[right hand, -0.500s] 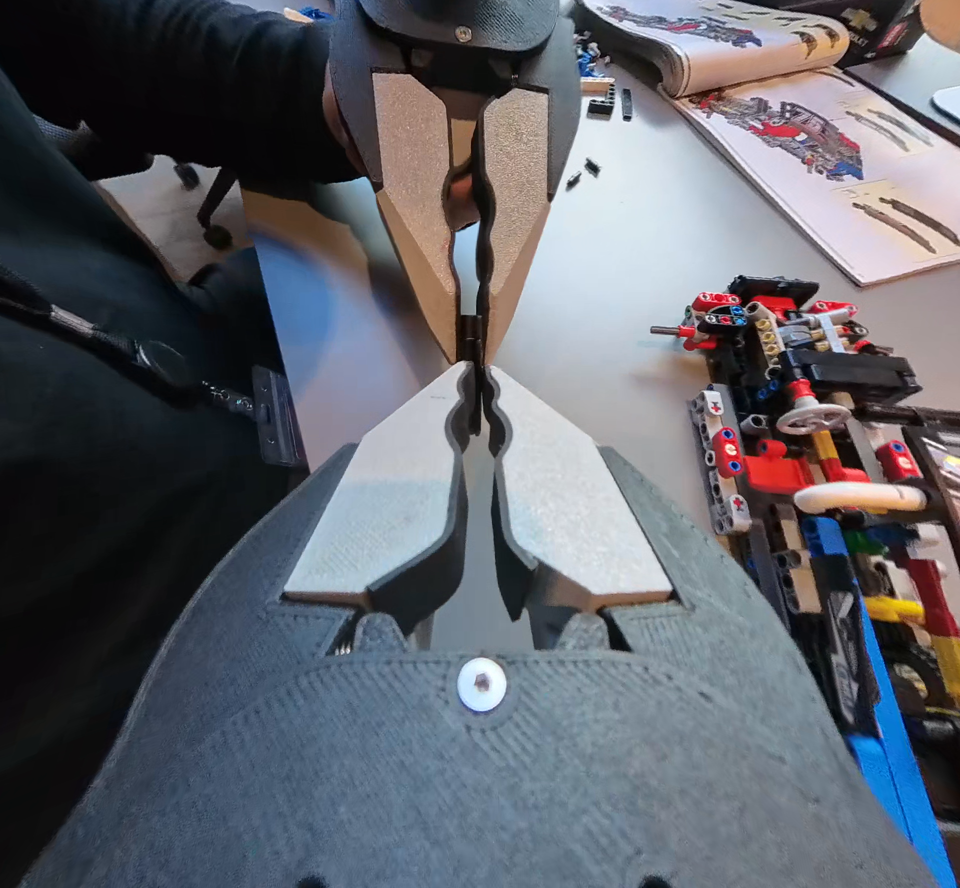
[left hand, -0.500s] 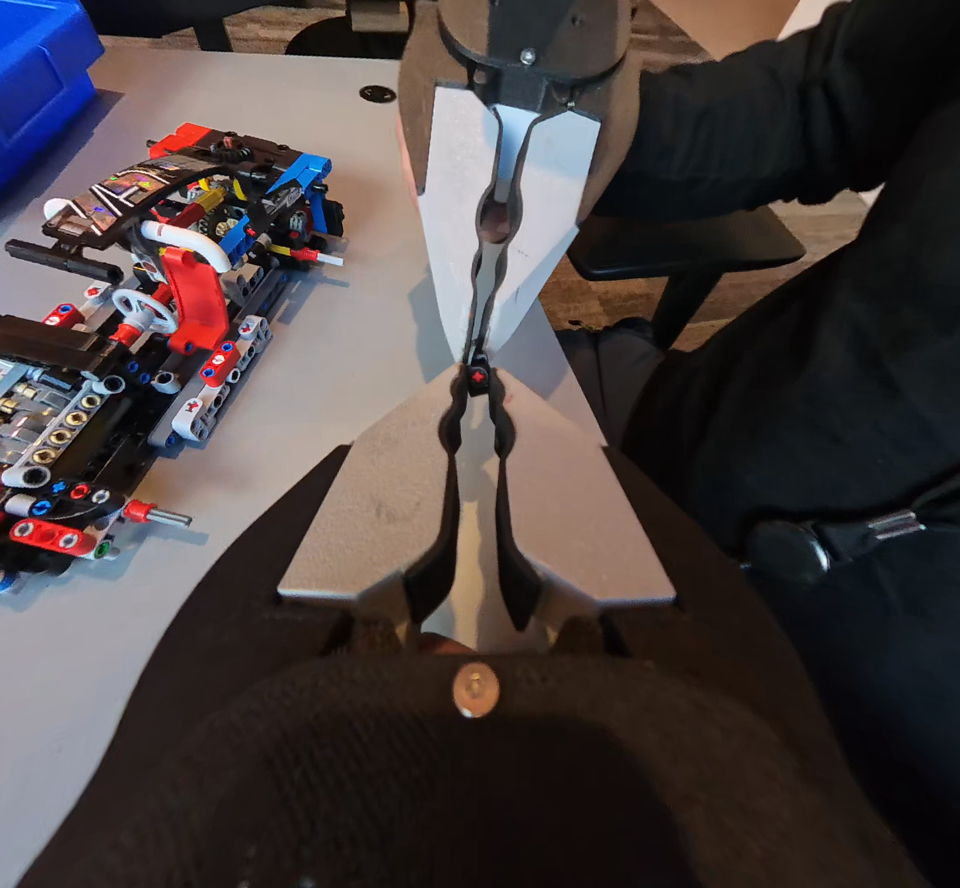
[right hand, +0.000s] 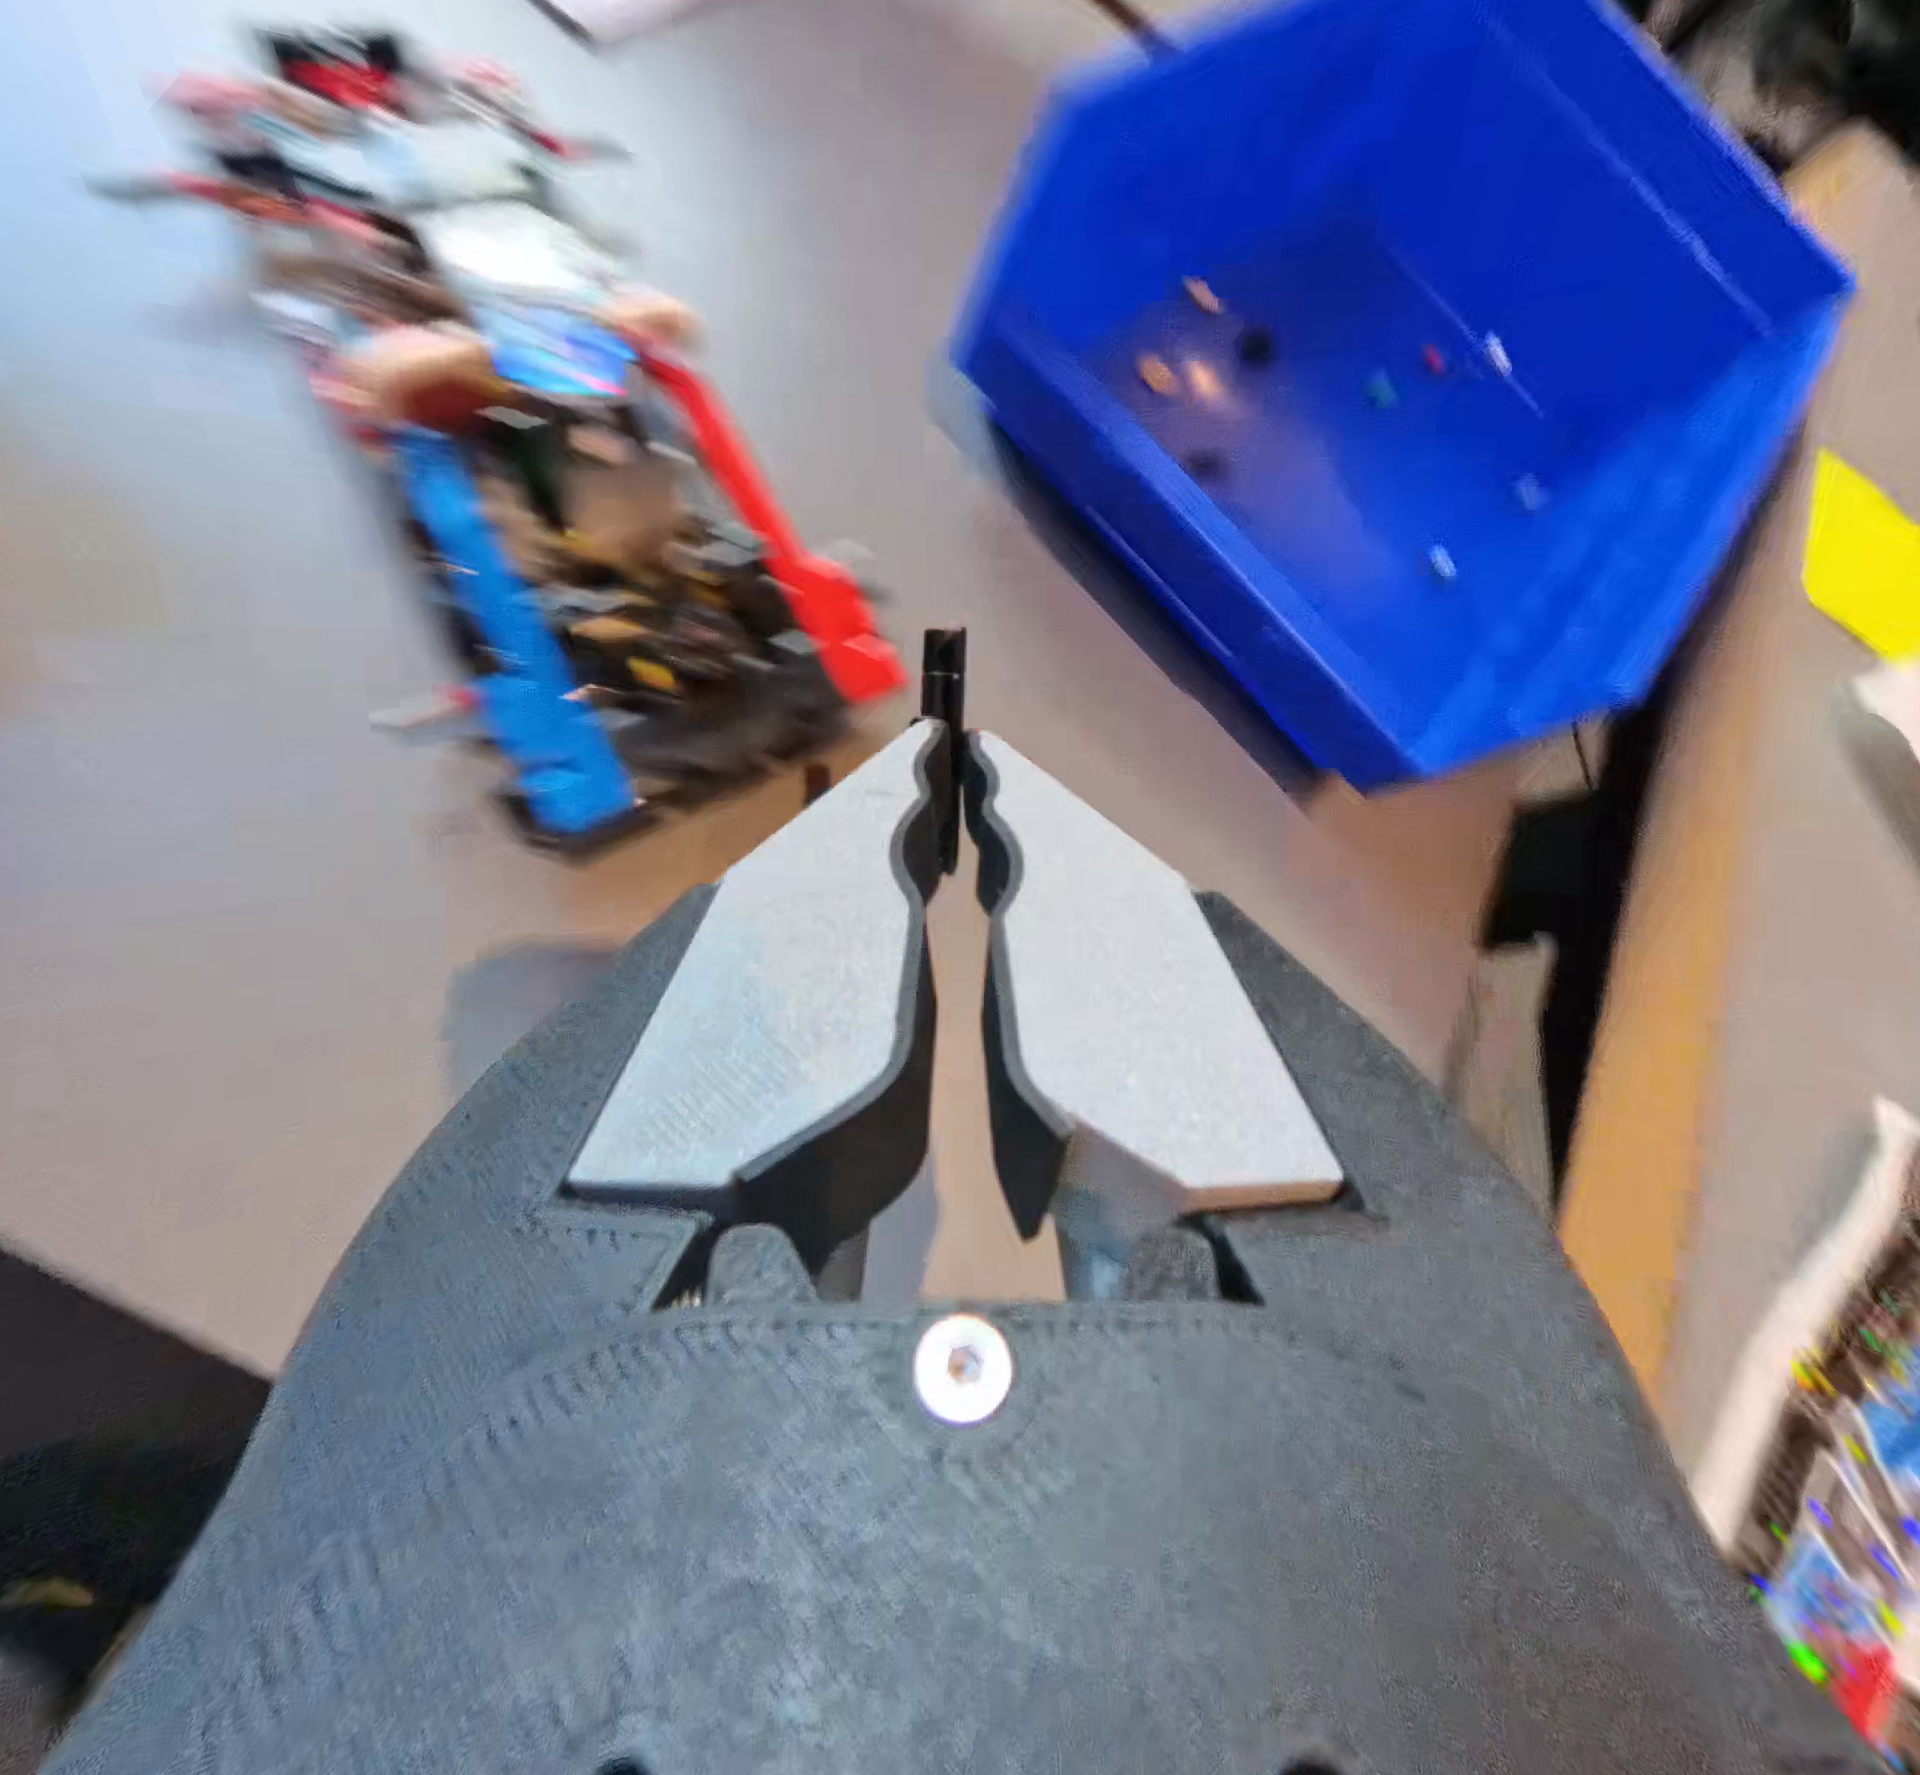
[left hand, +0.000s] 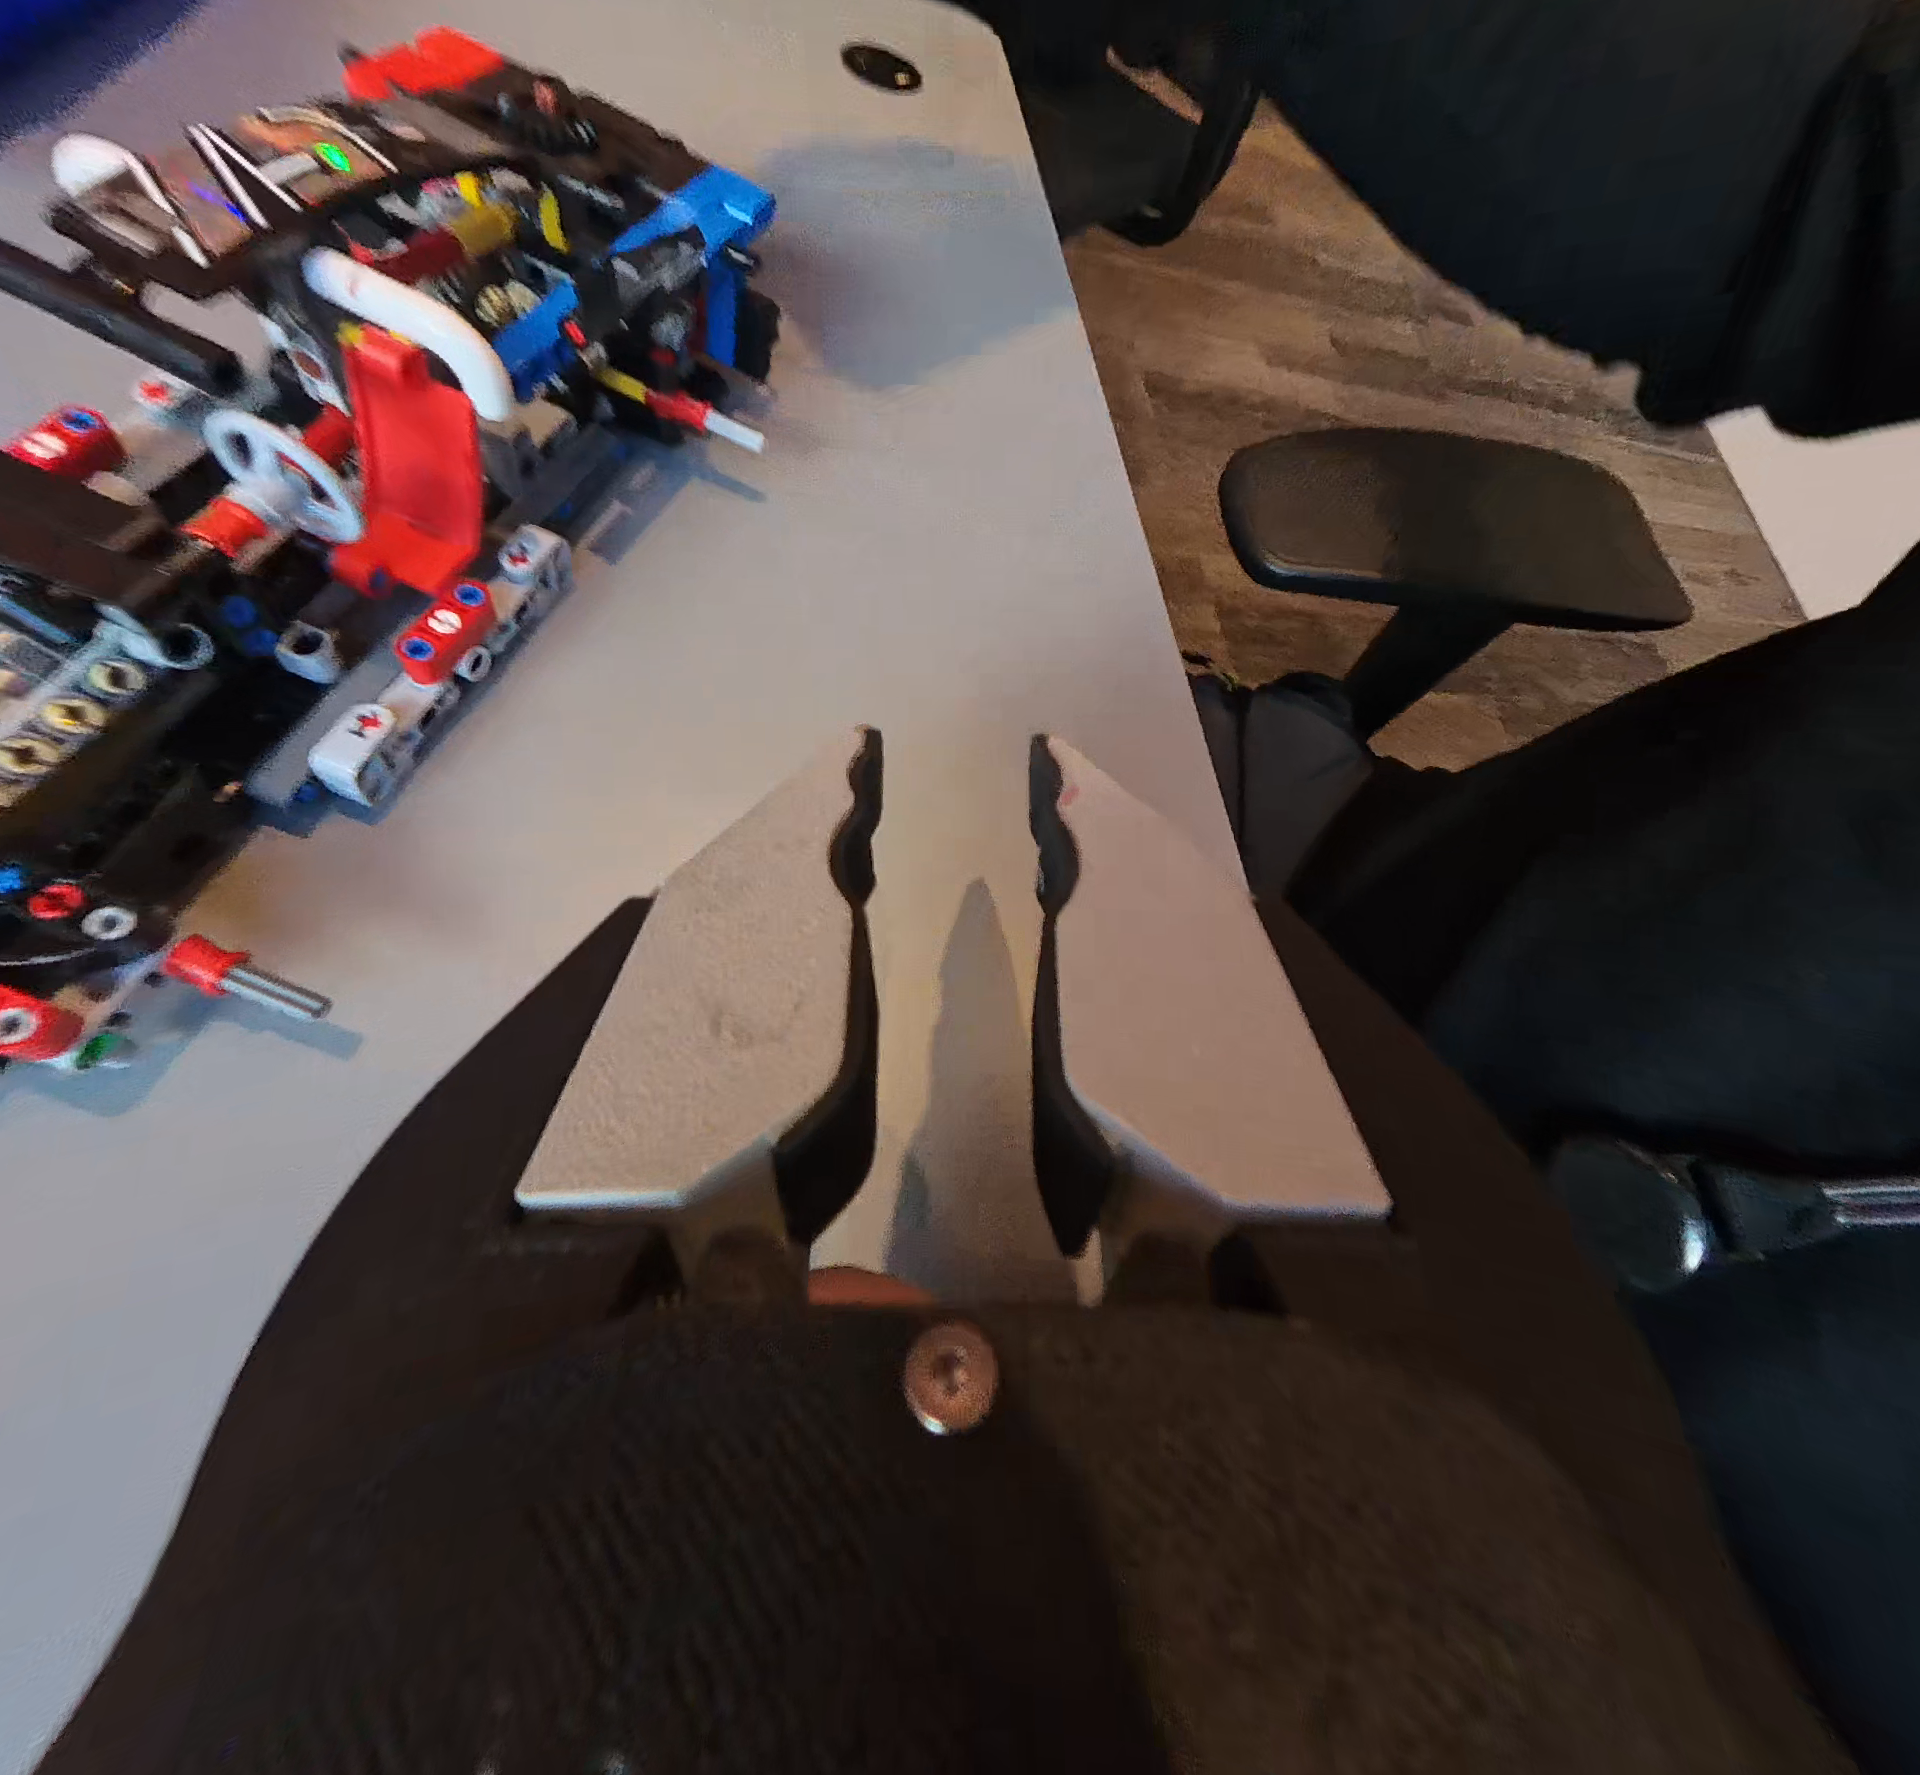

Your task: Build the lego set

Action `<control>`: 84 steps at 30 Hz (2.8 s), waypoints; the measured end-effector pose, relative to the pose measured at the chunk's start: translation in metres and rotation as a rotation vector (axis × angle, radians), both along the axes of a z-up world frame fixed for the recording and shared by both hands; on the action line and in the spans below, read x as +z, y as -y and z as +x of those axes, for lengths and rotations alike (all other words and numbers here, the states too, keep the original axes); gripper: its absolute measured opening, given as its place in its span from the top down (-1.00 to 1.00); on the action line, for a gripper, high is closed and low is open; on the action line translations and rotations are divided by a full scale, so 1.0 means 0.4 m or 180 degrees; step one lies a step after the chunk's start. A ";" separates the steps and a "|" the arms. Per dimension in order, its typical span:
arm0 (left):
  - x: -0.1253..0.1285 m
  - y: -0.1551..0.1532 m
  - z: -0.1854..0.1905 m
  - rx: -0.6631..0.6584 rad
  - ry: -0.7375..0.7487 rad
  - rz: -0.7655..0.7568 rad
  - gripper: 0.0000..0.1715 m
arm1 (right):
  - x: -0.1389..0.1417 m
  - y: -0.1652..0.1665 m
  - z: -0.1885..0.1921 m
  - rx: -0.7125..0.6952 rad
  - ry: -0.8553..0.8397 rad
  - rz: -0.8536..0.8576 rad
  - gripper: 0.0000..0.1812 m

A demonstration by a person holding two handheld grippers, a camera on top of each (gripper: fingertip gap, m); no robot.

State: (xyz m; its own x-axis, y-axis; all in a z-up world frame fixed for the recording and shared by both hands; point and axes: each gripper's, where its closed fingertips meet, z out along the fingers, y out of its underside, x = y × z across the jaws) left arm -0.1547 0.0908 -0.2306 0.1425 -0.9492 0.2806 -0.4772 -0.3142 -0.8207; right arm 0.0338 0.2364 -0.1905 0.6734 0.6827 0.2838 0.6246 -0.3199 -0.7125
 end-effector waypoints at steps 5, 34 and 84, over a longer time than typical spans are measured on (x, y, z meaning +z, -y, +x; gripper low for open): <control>-0.043 0.044 0.011 -0.0046 -0.0149 -0.0054 0.71 | -0.096 -0.111 0.017 0.0272 0.0331 -0.0303 1.00; -0.040 0.076 -0.142 0.1995 -0.0705 0.0945 0.23 | -0.139 0.381 -0.456 0.0740 -0.0892 -0.1800 1.00; 0.175 -0.007 -0.084 0.1509 -0.0483 0.3338 0.94 | 0.090 0.358 -0.534 0.1224 -0.3855 -0.2213 0.86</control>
State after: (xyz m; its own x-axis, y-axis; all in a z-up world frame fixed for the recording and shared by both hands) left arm -0.1883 0.0935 -0.1604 0.5108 -0.5480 -0.6624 -0.6096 0.3125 -0.7285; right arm -0.1798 0.0933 -0.1547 0.0017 0.6331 -0.7741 -0.1119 -0.7691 -0.6293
